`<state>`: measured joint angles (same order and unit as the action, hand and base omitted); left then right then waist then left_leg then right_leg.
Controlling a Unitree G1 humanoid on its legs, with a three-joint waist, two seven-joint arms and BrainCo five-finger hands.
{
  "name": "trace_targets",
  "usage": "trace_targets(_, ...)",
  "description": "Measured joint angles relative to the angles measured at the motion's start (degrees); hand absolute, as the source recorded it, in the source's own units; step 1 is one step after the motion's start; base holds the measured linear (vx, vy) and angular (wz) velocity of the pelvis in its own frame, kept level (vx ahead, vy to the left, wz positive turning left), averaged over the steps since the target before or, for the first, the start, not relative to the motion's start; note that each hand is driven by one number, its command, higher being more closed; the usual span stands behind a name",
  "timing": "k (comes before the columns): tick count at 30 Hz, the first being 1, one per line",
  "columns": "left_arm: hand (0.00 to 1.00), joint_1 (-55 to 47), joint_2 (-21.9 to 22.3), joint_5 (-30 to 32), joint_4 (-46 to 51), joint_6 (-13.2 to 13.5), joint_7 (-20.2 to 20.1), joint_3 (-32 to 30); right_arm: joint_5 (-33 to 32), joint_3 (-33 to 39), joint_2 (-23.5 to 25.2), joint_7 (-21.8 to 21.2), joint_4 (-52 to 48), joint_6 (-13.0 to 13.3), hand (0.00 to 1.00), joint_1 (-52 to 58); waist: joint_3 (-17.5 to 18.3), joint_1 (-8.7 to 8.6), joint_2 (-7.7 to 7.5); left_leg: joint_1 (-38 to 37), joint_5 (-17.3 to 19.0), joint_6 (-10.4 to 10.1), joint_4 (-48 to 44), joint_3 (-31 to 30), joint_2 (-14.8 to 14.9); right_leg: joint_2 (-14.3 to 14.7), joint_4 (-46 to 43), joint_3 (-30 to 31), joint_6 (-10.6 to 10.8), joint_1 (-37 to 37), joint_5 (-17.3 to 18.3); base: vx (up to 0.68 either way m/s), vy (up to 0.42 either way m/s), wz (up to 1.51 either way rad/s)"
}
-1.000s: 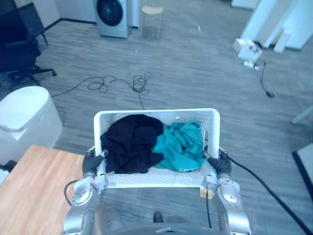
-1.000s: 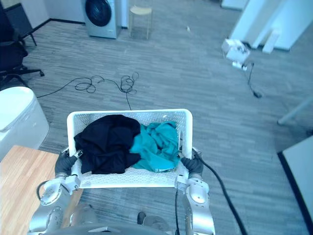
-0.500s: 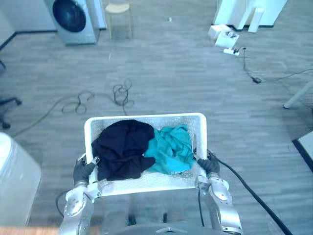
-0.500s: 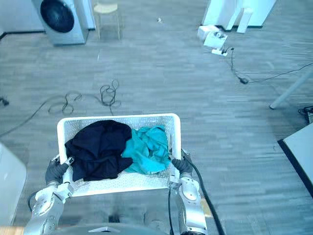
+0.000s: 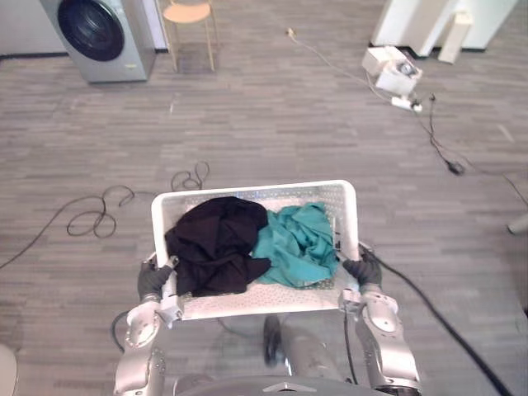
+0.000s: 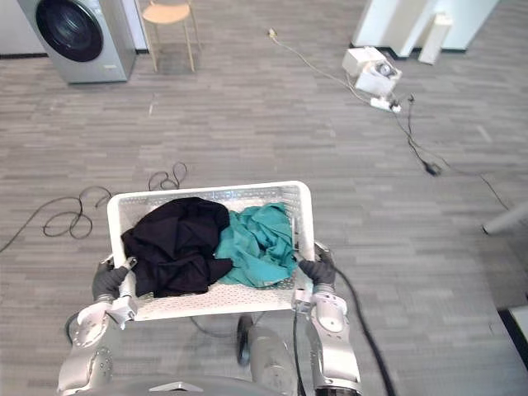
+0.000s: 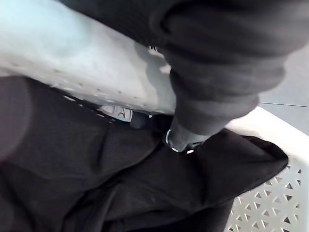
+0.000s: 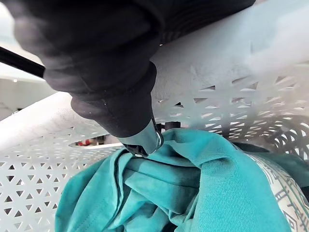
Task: Pick up the laundry basket with both hands and put the clothes into the washing machine.
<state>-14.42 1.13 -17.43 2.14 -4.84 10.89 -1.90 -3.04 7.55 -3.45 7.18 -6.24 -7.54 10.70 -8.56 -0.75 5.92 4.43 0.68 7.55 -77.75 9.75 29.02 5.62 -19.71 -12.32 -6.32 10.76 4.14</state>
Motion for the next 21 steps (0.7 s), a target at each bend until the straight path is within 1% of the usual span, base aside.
trace_targets(1, 1.0, 0.03, -0.05, -0.24, -0.05, 0.0, 0.01, 0.01, -0.08, -0.2, -0.19, 0.34, -0.01, 0.02, 1.0, -0.02, -0.59, 0.25, -0.6, 2.25, 2.16, 1.43, -3.83, 0.6, 0.38, 0.14, 1.82, 0.53, 0.09, -3.86, 0.9, 0.74, -0.214, -0.07)
trace_targets(2, 1.0, 0.0, -0.14, -0.75, -0.03, 0.12, 0.03, -0.06, -0.57, -0.61, -0.4, 0.83, -0.14, 0.15, 1.0, -0.02, -0.9, 0.47, -1.76, 5.68, 5.67, 2.6, -6.19, 2.24, -0.39, -0.32, 5.12, 1.45, 0.42, -9.05, 2.45, 0.67, -0.162, -0.06)
trace_targets(3, 1.0, 0.13, -0.14, -1.6, 0.16, 0.72, 0.02, 0.0, -1.2, -0.69, -0.85, 0.93, -0.98, 0.3, 1.0, -0.22, -0.67, 1.37, -2.32, 9.68, 8.83, 1.17, -2.79, 4.03, -2.76, -1.13, 6.66, 2.74, 0.76, -12.07, 4.68, 0.76, -0.147, -0.22)
trace_targets(4, 1.0, 0.18, 0.0, -1.86, 0.64, 1.17, 0.03, -0.05, -1.24, -0.9, -1.37, 0.96, -1.86, 0.33, 1.0, -0.71, -1.04, 2.0, -2.47, 12.97, 10.51, 0.13, 2.43, 5.51, -5.05, -1.35, 6.86, 4.08, 0.24, -13.53, 6.79, 0.59, -0.074, -0.32)
trace_targets(5, 1.0, 0.24, 0.12, -2.22, 1.02, 1.23, 0.07, -0.09, -1.34, -1.08, -1.87, 0.96, -2.0, 0.39, 1.0, -1.2, -1.03, 2.2, -2.03, 14.79, 11.25, -0.53, 6.8, 6.04, -6.69, -1.47, 7.02, 4.65, 0.22, -14.39, 7.75, 0.58, -0.01, -0.27)
trace_targets(6, 1.0, 0.3, 0.15, -2.31, 1.42, 1.24, 0.21, -0.19, -1.5, -1.33, -2.35, 1.0, -1.66, 0.32, 1.0, -2.26, -1.01, 2.47, -1.68, 17.29, 12.28, -3.02, 19.39, 6.3, -11.47, -2.51, 7.1, 5.25, 0.41, -16.1, 9.88, 0.6, 0.044, -0.28)
trace_targets(7, 1.0, 0.17, 0.3, -2.45, 1.55, 1.24, 0.52, -0.36, -1.51, -1.79, -3.11, 1.01, -1.68, 0.33, 1.0, -2.52, -1.12, 3.01, -1.81, 17.58, 11.42, -6.72, 35.72, 7.43, -15.92, -3.72, 7.8, 6.02, 0.69, -18.56, 11.9, 0.62, 0.063, -0.24)
trace_targets(8, 1.0, 0.03, 0.51, -2.5, 1.78, 1.24, 0.64, -0.51, -1.56, -1.9, -3.34, 0.98, -1.68, 0.34, 1.0, -2.59, -1.09, 3.13, -1.76, 17.56, 9.86, -8.49, 43.57, 8.16, -17.62, -4.1, 8.76, 6.26, 1.23, -20.13, 12.6, 0.67, 0.088, -0.23)
trace_targets(9, 1.0, -0.33, 0.78, -2.48, 2.45, 1.24, 0.91, -0.61, -1.61, -1.86, -3.57, 0.98, -1.6, 0.35, 1.0, -2.99, -0.9, 3.49, -1.44, 17.59, 6.39, -10.91, 55.46, 8.87, -19.4, -4.25, 10.37, 6.76, 1.99, -22.45, 13.56, 0.69, 0.113, -0.39)
trace_targets(10, 1.0, -1.69, 1.19, -2.25, 4.83, 1.24, 1.24, -0.29, -1.63, -1.87, -3.95, 0.96, -1.59, 0.43, 1.0, -3.7, -0.33, 4.65, -1.18, 18.67, 3.74, -12.82, 64.6, 9.53, -20.73, -4.52, 13.16, 7.57, 5.41, -26.47, 14.92, 1.05, 0.228, -0.49)
trace_targets(11, 1.0, -2.31, 1.78, -1.95, 5.33, 1.22, 1.2, 0.01, -1.67, -1.78, -3.68, 0.84, -1.58, 0.46, 1.0, -3.33, 0.36, 5.01, -1.69, 18.93, 2.91, -10.97, 64.75, 9.34, -23.14, -5.58, 10.5, 8.4, 7.84, -28.66, 16.73, 0.96, 0.247, -0.47)
trace_targets(12, 1.0, -2.79, 2.26, -1.56, 5.29, 1.22, 1.19, -0.1, -1.62, -1.84, -3.64, 0.84, -1.47, 0.51, 1.0, -3.28, 0.75, 5.12, -1.83, 18.51, -0.35, -6.48, 64.16, 7.09, -24.93, -6.7, 4.31, 8.65, 9.13, -27.55, 18.24, 1.05, 0.317, -0.26)
trace_targets(13, 1.0, -3.82, 1.79, -1.16, 5.5, 1.22, 1.17, -0.19, -1.49, -1.97, -2.64, 0.79, -1.27, 0.53, 1.0, -2.52, 1.94, 5.09, -3.79, 17.43, -3.99, -1.41, 60.52, 6.17, -27.79, -10.28, -13.97, 10.41, 12.0, -22.0, 18.68, 0.73, 0.236, -0.16)
trace_targets(14, 1.0, -4.13, 1.13, -1.03, 5.8, 1.23, 1.15, -0.18, -1.48, -2.04, -2.39, 0.78, -0.87, 0.6, 1.0, -2.34, 1.96, 5.07, -5.59, 16.89, -3.23, -0.38, 58.16, 6.79, -28.71, -12.08, -22.68, 11.45, 15.41, -18.8, 16.28, 0.89, 0.244, -0.03)
trace_targets(15, 1.0, -4.11, -0.36, -0.95, 5.95, 1.2, 1.16, -0.13, -1.39, -2.09, -0.86, 0.77, 1.43, 1.12, 1.0, -2.41, 2.38, 4.74, -9.15, 16.01, 1.25, 0.97, 53.22, 7.42, -31.07, -15.05, -37.24, 13.19, 18.29, -12.88, 4.46, 0.69, 0.134, 0.14)
trace_targets(16, 1.0, -4.09, -0.88, -0.91, 5.96, 1.11, 1.18, 0.01, -1.39, -2.02, -0.08, 0.77, 2.73, 1.15, 1.0, -2.76, 2.56, 4.18, -10.12, 15.06, 3.64, 0.98, 51.62, 6.91, -31.97, -16.48, -42.8, 12.96, 17.94, -10.77, 1.15, 0.85, 0.123, 0.31)
trace_targets(17, 1.0, -4.19, -1.36, -0.56, 5.93, 0.54, 1.36, -0.34, -1.16, -1.78, 1.1, 0.71, 4.71, 1.13, 1.0, -3.4, 2.28, 3.39, -10.33, 11.28, 7.52, 1.18, 50.54, 5.09, -33.1, -17.44, -51.02, 10.91, 15.45, -6.96, 1.73, 0.85, 0.085, 0.35)
trace_targets(18, 1.0, -4.23, -1.66, 0.04, 5.93, 0.32, 1.4, -0.22, -1.15, -1.79, 1.44, 0.74, 5.41, 1.12, 1.0, -3.05, 1.55, 2.92, -9.22, 6.96, 9.31, 0.6, 51.47, 2.85, -33.37, -17.23, -53.96, 8.41, 12.3, -5.48, 3.5, 0.99, 0.094, 0.61)
trace_targets(19, 1.0, -4.23, -1.84, 0.22, 5.95, 0.29, 1.38, 0.01, -1.21, -1.91, 1.46, 0.73, 5.2, 1.14, 1.0, -2.12, 0.5, 1.78, -7.12, 0.71, 10.67, 0.27, 54.2, -0.23, -32.83, -16.27, -54.3, 4.5, 8.84, -3.89, 5.86, 0.94, 0.055, 0.89)
trace_targets(20, 1.0, -4.17, -2.04, 0.24, 6.25, 0.32, 1.36, 0.28, -1.27, -2.08, 1.49, 0.73, 4.79, 1.39, 1.0, -1.34, 0.98, 0.46, -5.37, -3.64, 11.34, -0.09, 57.23, -3.6, -31.69, -14.38, -51.57, 1.54, 6.94, -0.07, 7.99, 0.74, 0.015, 0.98)
trace_targets(21, 1.0, -3.91, -2.38, 0.24, 6.48, 0.38, 1.35, 0.43, -1.3, -2.02, 1.51, 0.74, 4.58, 1.78, 1.0, -1.3, 1.3, -0.02, -4.71, -5.36, 11.56, -0.44, 58.86, -5.25, -31.12, -13.23, -48.98, 0.88, 6.55, 2.45, 8.99, 0.71, -0.038, 1.17)
